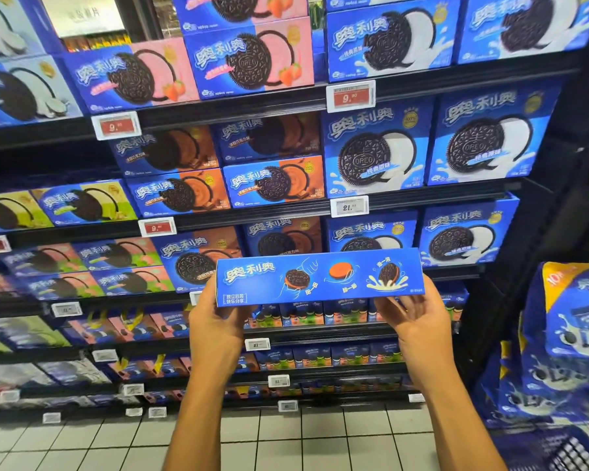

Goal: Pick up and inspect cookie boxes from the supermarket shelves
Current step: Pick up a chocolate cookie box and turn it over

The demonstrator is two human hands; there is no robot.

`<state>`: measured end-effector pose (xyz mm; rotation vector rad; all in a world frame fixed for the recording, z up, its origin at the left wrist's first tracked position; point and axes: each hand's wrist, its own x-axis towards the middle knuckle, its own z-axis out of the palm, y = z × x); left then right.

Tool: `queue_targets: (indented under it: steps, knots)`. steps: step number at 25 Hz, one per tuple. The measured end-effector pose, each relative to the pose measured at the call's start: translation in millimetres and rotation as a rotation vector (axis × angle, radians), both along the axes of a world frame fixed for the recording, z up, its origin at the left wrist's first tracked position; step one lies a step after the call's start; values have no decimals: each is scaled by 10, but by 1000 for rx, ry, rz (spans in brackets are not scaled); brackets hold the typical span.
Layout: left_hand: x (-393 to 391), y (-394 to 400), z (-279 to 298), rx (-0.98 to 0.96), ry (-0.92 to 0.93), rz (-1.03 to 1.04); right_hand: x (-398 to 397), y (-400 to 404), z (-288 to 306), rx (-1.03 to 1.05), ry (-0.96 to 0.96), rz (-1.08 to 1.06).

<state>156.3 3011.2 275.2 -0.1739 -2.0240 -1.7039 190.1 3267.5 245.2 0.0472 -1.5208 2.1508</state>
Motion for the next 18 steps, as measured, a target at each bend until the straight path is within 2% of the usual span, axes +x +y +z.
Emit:
queue_targets:
  steps: [4, 9, 18]
  knots:
    - [-7, -4, -18, 16, -25, -49, 32, 24, 4, 60, -12, -18]
    - [-46, -120, -68, 0, -87, -180, 100, 58, 99, 231, -64, -113]
    - [3, -64, -66, 235, -193, -287, 58, 65, 63, 131, -161, -106]
